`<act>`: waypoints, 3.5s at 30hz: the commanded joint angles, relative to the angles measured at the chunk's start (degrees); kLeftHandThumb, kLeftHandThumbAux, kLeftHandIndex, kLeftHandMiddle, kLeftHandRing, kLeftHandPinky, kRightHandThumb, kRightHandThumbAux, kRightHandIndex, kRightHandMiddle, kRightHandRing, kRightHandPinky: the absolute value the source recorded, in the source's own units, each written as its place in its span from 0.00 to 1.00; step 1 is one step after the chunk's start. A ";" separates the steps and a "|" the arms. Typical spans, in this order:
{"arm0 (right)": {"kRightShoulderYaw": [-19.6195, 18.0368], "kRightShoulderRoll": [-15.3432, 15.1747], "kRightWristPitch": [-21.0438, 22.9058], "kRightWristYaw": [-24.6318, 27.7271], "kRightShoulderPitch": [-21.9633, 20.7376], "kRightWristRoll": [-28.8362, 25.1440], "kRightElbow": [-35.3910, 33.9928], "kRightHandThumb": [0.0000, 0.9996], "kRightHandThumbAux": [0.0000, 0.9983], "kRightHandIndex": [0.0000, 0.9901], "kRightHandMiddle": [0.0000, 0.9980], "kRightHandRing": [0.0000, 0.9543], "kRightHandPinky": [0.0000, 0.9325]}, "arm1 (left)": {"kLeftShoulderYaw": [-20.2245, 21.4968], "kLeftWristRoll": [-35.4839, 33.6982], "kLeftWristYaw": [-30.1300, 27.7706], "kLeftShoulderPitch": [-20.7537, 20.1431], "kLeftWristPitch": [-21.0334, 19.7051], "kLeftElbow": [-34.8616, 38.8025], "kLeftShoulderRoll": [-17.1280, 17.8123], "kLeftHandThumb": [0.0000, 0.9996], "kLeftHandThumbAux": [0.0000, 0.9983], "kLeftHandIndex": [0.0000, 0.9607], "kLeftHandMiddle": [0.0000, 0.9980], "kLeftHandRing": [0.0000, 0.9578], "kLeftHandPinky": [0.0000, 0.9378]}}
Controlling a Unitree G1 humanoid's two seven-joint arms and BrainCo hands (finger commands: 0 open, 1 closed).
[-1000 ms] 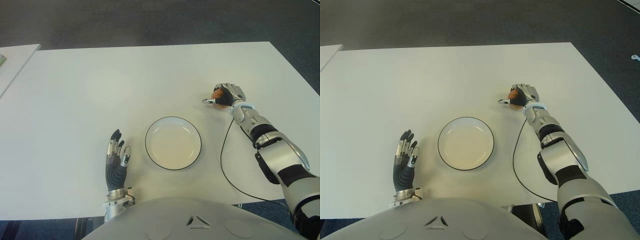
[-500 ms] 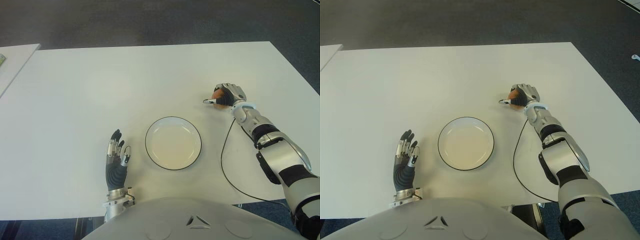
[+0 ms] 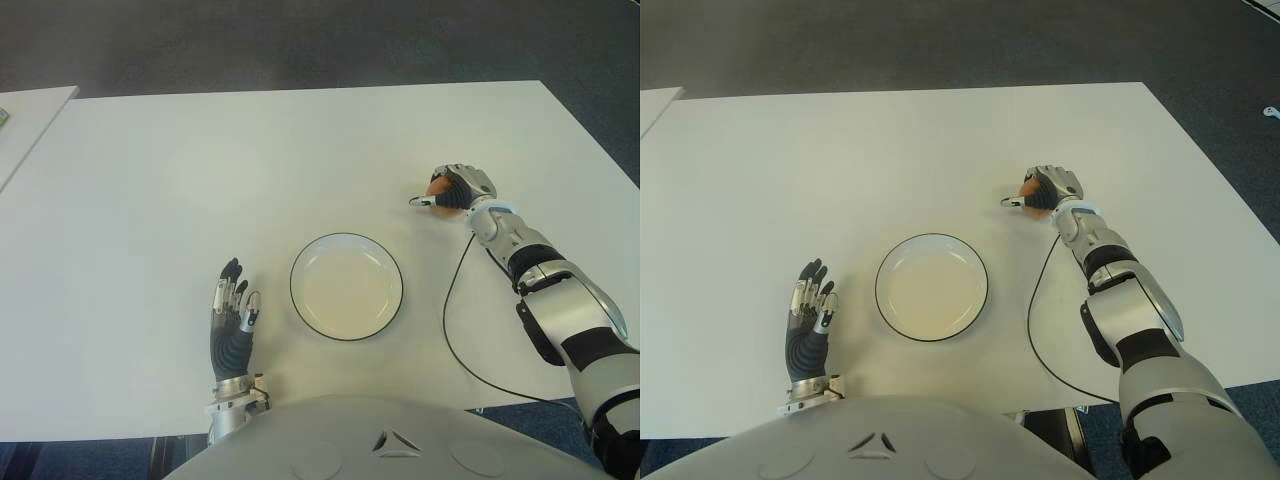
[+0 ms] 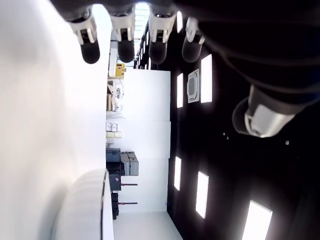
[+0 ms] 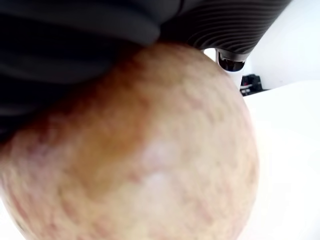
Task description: Put the apples into the plate.
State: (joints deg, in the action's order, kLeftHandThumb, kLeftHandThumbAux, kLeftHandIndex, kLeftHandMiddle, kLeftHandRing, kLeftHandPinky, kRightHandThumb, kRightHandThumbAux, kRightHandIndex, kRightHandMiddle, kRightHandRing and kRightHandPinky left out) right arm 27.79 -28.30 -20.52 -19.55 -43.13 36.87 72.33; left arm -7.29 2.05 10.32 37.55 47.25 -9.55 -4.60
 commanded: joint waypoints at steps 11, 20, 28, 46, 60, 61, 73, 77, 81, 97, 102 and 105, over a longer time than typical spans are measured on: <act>-0.37 -1.41 -4.20 -1.09 -1.40 0.66 -1.59 0.95 0.66 0.40 0.50 0.54 0.83 | -0.30 1.34 1.50 2.01 -6.47 0.56 -2.49 0.11 0.47 0.00 0.00 0.00 0.00; -0.44 -1.74 -5.21 -1.38 -1.59 1.03 -2.16 0.95 0.66 0.40 0.50 0.55 0.85 | -0.54 1.80 1.70 2.66 -7.01 1.71 -2.20 0.11 0.48 0.00 0.00 0.00 0.00; -0.77 -1.91 -6.12 -2.29 -1.31 1.01 -3.53 0.95 0.66 0.39 0.50 0.55 0.85 | -0.66 1.85 1.68 3.04 -7.38 2.14 -1.90 0.11 0.49 0.00 0.00 0.00 0.00; -2.74 -3.14 -8.74 -3.17 2.08 0.90 -16.09 0.95 0.66 0.39 0.50 0.55 0.86 | -0.24 0.57 0.32 1.61 -4.71 -0.45 -0.77 0.08 0.47 0.00 0.00 0.00 0.00; -6.93 -3.25 -4.94 3.94 10.10 -0.40 -37.59 0.95 0.66 0.39 0.50 0.55 0.86 | 0.27 1.19 0.26 0.60 -3.37 -2.26 -0.23 0.07 0.46 0.00 0.00 0.00 0.00; -7.21 -3.20 -4.58 4.50 10.57 -0.36 -38.75 0.95 0.66 0.39 0.50 0.54 0.86 | 0.34 1.11 0.29 0.53 -3.48 -2.27 -0.27 0.07 0.46 0.00 0.00 0.00 0.00; -7.50 -2.96 -5.81 9.07 14.21 1.07 -49.26 0.95 0.66 0.39 0.50 0.54 0.88 | -0.33 -0.26 0.65 1.62 -5.87 -0.60 -1.43 0.10 0.48 0.00 0.00 0.00 0.00; -7.53 -2.67 -6.74 9.99 14.93 1.41 -51.70 0.95 0.66 0.39 0.51 0.54 0.88 | -0.35 0.18 0.48 1.22 -5.16 -0.93 -0.97 0.09 0.48 0.00 0.00 0.00 0.00; -7.01 -1.90 -6.02 12.18 17.27 1.88 -57.71 0.95 0.66 0.39 0.51 0.54 0.87 | -0.29 0.62 0.39 0.87 -4.44 -1.20 -0.68 0.08 0.49 0.00 0.00 0.00 0.00; -5.17 -0.13 -9.43 14.82 20.61 5.05 -63.87 0.95 0.66 0.39 0.50 0.54 0.87 | 0.25 1.70 0.10 -0.92 -0.91 -4.78 -0.25 0.07 0.47 0.00 0.00 0.00 0.00; -4.23 -0.26 -11.31 15.99 21.93 5.44 -64.95 0.95 0.66 0.39 0.50 0.54 0.88 | 0.20 1.53 -0.24 -1.26 -0.07 -5.61 -0.24 0.07 0.47 0.00 0.00 0.00 0.00; -3.60 -0.30 -12.01 16.27 23.06 6.25 -66.04 0.95 0.66 0.39 0.50 0.55 0.88 | 0.14 1.48 -0.51 -1.13 0.24 -5.58 -0.40 0.07 0.46 0.00 0.00 0.00 0.00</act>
State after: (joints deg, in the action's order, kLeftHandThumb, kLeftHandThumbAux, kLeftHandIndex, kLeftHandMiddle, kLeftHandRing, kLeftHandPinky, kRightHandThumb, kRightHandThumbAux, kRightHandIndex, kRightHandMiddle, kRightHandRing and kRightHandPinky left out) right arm 23.11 -28.37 -31.03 -4.04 -21.89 41.86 7.72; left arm -7.33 3.80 10.76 35.55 49.91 -11.80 -4.78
